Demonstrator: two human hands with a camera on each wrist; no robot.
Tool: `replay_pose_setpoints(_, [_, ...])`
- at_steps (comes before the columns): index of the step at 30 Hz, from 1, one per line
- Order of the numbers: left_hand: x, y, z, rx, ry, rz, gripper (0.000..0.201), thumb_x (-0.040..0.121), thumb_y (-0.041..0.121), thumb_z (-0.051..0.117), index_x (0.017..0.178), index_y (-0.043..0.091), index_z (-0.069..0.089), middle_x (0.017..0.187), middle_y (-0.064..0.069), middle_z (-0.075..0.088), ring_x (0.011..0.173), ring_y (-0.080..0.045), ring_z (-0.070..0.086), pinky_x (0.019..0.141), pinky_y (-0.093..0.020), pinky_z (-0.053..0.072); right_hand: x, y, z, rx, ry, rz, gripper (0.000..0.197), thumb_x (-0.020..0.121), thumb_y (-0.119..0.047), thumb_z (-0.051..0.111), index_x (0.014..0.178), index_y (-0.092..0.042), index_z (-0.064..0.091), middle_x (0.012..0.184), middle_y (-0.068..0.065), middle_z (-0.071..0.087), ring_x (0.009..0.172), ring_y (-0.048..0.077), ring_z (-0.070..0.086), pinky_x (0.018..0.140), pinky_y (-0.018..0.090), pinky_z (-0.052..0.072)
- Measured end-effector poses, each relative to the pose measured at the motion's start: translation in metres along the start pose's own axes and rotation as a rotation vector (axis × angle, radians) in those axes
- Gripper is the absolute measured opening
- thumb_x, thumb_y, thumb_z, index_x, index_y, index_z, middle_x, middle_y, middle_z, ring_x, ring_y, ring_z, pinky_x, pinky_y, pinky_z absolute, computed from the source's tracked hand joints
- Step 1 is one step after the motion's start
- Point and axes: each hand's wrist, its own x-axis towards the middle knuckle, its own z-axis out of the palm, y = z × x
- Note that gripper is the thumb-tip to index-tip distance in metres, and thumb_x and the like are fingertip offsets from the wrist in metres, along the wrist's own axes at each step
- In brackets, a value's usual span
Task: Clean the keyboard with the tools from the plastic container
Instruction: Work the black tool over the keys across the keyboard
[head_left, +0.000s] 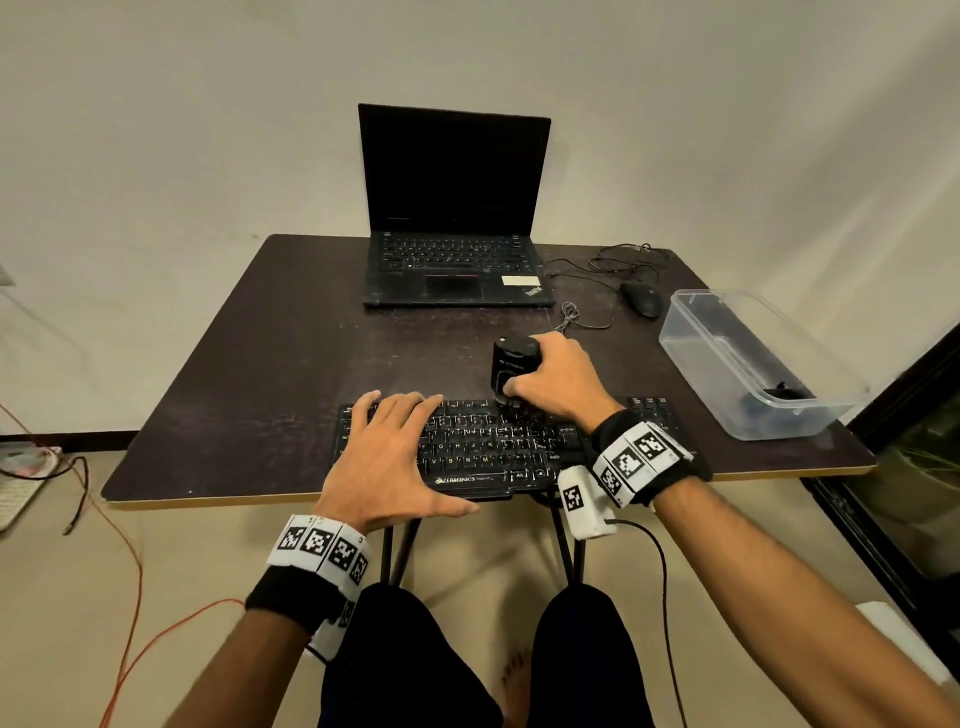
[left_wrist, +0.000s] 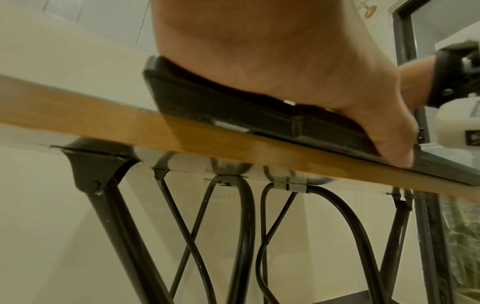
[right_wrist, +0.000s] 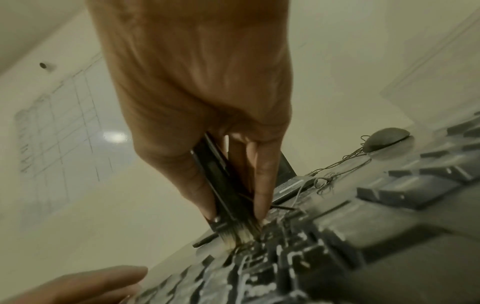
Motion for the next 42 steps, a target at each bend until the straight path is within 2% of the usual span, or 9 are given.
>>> replay_pose_setpoints(7, [0.000, 0.000, 0.000, 0.001, 0.009, 0.003, 0.132, 0.051, 0.102, 0.057, 0.149, 0.014, 0.049, 0.142, -0.001, 0.056, 0.135, -0.021, 0.049, 0.126, -0.049, 0.012, 0.002, -0.010, 0.001, -0.001, -0.035, -0.011, 0.021, 0.073, -0.019, 0.086, 0.087, -0.022, 0.071, 0.088, -0.004, 0.074, 0.084, 0.018, 0.069, 0.073, 0.030, 0.053])
replay_pose_setpoints(11, [0.001, 0.001, -0.001, -0.004, 0.000, 0.005, 0.132, 0.051, 0.101, 0.058, 0.150, 0.014, 0.048, 0.142, 0.000, 0.055, 0.136, -0.021, 0.048, 0.126, -0.050, 0.012, -0.001, -0.013, 0.008, 0.045, -0.131, -0.044, 0.030, 0.067, -0.025, 0.087, 0.095, -0.024, 0.077, 0.093, -0.004, 0.079, 0.092, 0.018, 0.074, 0.084, 0.038, 0.062])
replay_pose_setpoints(14, [0.001, 0.000, -0.001, -0.004, 0.007, 0.006, 0.131, 0.051, 0.101, 0.058, 0.149, 0.014, 0.049, 0.141, -0.001, 0.056, 0.136, -0.022, 0.049, 0.126, -0.051, 0.014, 0.000, -0.015, 0.010, 0.034, -0.041, -0.024, 0.021, 0.074, -0.019, 0.087, 0.082, -0.027, 0.068, 0.091, -0.003, 0.076, 0.090, 0.020, 0.072, 0.079, 0.033, 0.058])
replay_pose_setpoints(18, [0.000, -0.001, -0.002, -0.012, 0.001, 0.002, 0.131, 0.051, 0.101, 0.059, 0.149, 0.015, 0.048, 0.141, 0.000, 0.054, 0.136, -0.021, 0.048, 0.126, -0.051, 0.014, -0.002, -0.019, 0.013, 0.047, -0.141, -0.040, 0.025, 0.070, -0.023, 0.088, 0.091, -0.024, 0.074, 0.093, -0.004, 0.078, 0.092, 0.018, 0.074, 0.084, 0.037, 0.061])
replay_pose_setpoints(21, [0.000, -0.002, -0.002, -0.013, -0.010, 0.005, 0.131, 0.052, 0.101, 0.058, 0.150, 0.014, 0.048, 0.142, 0.000, 0.054, 0.136, -0.022, 0.048, 0.126, -0.051, 0.014, 0.001, -0.019, 0.010, 0.013, -0.024, 0.004, 0.023, 0.075, -0.023, 0.087, 0.082, -0.027, 0.066, 0.093, -0.001, 0.076, 0.092, 0.022, 0.071, 0.076, 0.031, 0.053])
replay_pose_setpoints(27, [-0.006, -0.017, -0.017, 0.020, -0.048, 0.000, 0.142, 0.051, 0.109, 0.050, 0.156, 0.015, 0.040, 0.158, 0.001, 0.041, 0.149, -0.018, 0.035, 0.127, -0.053, 0.012, 0.000, -0.023, 0.012, -0.065, -0.016, 0.002, 0.022, 0.075, -0.025, 0.084, 0.088, -0.028, 0.067, 0.099, 0.003, 0.077, 0.097, 0.028, 0.071, 0.083, 0.035, 0.056])
replay_pose_setpoints(32, [-0.019, -0.060, -0.031, -0.117, -0.122, -0.079, 0.147, 0.043, 0.107, 0.061, 0.161, 0.024, 0.031, 0.163, 0.009, 0.033, 0.152, -0.008, 0.025, 0.129, -0.043, 0.007, -0.002, -0.022, 0.013, -0.007, 0.004, 0.040, 0.022, 0.077, -0.024, 0.085, 0.093, -0.021, 0.070, 0.095, 0.002, 0.075, 0.093, 0.026, 0.070, 0.074, 0.030, 0.048])
replay_pose_setpoints(36, [-0.025, -0.064, -0.019, -0.311, -0.093, -0.134, 0.143, 0.043, 0.097, 0.076, 0.160, 0.032, 0.026, 0.160, 0.017, 0.032, 0.152, -0.010, 0.024, 0.127, -0.037, 0.009, -0.008, -0.035, 0.026, -0.038, -0.033, -0.051, 0.020, 0.079, -0.022, 0.082, 0.086, -0.031, 0.065, 0.096, 0.002, 0.076, 0.095, 0.027, 0.070, 0.077, 0.031, 0.051])
replay_pose_setpoints(42, [-0.030, -0.058, -0.019, -0.344, -0.033, -0.151, 0.147, 0.042, 0.099, 0.073, 0.162, 0.031, 0.022, 0.154, 0.021, 0.029, 0.148, -0.011, 0.024, 0.124, -0.033, 0.011, -0.005, -0.032, 0.025, -0.047, 0.029, 0.008, 0.020, 0.079, -0.025, 0.082, 0.094, -0.027, 0.070, 0.098, 0.002, 0.077, 0.096, 0.027, 0.071, 0.084, 0.036, 0.057])
